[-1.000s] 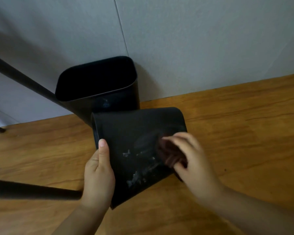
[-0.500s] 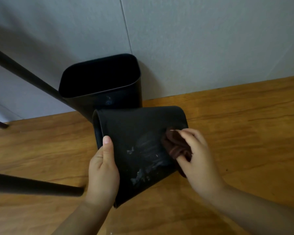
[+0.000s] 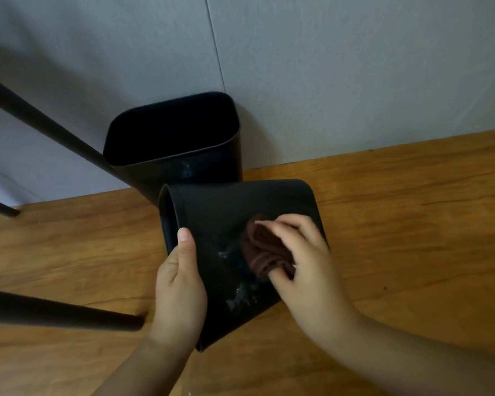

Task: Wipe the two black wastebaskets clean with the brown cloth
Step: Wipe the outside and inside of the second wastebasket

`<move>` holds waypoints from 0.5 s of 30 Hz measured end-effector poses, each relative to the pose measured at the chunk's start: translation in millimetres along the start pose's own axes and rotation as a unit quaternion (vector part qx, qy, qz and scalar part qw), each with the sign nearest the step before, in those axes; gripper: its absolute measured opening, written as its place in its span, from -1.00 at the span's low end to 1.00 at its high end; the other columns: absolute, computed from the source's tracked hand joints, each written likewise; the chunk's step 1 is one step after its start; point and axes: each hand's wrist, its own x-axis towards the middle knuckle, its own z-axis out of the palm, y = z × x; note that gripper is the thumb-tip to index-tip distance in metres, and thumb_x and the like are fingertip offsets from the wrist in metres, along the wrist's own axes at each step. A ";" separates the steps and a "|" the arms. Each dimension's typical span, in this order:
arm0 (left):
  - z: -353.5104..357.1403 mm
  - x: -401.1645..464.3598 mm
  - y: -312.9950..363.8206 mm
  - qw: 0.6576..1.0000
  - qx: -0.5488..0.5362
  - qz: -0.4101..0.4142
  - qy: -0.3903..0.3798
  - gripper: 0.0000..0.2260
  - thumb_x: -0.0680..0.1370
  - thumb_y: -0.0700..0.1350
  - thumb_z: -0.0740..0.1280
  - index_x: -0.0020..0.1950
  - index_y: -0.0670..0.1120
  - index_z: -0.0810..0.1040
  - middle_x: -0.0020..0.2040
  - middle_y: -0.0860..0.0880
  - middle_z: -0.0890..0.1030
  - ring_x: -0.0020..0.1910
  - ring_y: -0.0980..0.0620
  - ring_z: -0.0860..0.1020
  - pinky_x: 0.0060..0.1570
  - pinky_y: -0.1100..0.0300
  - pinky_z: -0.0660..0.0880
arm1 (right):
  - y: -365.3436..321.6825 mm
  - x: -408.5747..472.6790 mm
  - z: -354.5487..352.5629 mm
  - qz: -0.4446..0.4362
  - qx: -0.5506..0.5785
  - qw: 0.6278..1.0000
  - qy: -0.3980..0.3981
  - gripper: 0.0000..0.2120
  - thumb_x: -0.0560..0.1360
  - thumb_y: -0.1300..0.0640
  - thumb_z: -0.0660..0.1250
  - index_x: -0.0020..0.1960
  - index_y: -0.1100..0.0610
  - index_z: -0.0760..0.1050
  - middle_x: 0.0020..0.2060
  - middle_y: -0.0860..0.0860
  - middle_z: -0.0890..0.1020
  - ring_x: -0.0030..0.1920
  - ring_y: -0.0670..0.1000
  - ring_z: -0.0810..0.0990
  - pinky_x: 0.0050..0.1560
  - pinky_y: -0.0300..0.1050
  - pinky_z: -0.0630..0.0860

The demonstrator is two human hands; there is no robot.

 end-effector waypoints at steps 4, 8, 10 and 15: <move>-4.9 3.3 -2.3 1.000 0.008 0.014 -0.005 -0.49 0.60 0.18 0.02 -0.05 -0.13 0.64 -0.12 -0.07 0.71 -0.03 -0.01 0.66 0.01 0.12 0.51 | -16.1 -8.8 2.0 -0.142 -0.019 0.983 -0.115 -0.41 0.37 0.24 0.34 0.34 -0.15 0.44 0.27 -0.19 0.39 0.29 -0.09 0.39 0.23 -0.16 0.44; -10.9 2.7 -3.2 1.000 0.005 -0.026 0.004 -0.57 0.60 0.17 0.05 0.00 -0.07 0.60 -0.03 -0.06 0.68 0.03 -0.05 0.63 0.16 -0.01 0.49 | 14.8 -8.2 -7.5 -0.050 -0.013 0.997 -0.060 -0.43 0.39 0.27 0.42 0.33 -0.12 0.47 0.26 -0.22 0.40 0.30 -0.12 0.39 0.28 -0.10 0.45; -9.4 1.1 -2.6 1.000 0.020 -0.014 0.005 -0.58 0.60 0.16 0.05 -0.02 -0.06 0.60 -0.04 -0.05 0.69 0.02 -0.03 0.64 0.13 0.01 0.51 | 17.9 -2.7 -8.5 -0.009 -0.008 1.000 -0.013 -0.47 0.41 0.24 0.42 0.33 -0.08 0.47 0.25 -0.21 0.40 0.29 -0.09 0.42 0.27 -0.05 0.46; -8.4 2.0 -4.6 0.998 0.055 0.042 0.003 -0.47 0.57 0.18 0.05 -0.18 -0.22 0.57 -0.26 -0.18 0.63 -0.18 -0.11 0.63 -0.16 0.12 0.52 | -18.9 -1.7 -0.2 -0.093 -0.002 0.992 -0.083 -0.43 0.39 0.23 0.42 0.34 -0.13 0.45 0.26 -0.22 0.38 0.28 -0.11 0.39 0.27 -0.15 0.43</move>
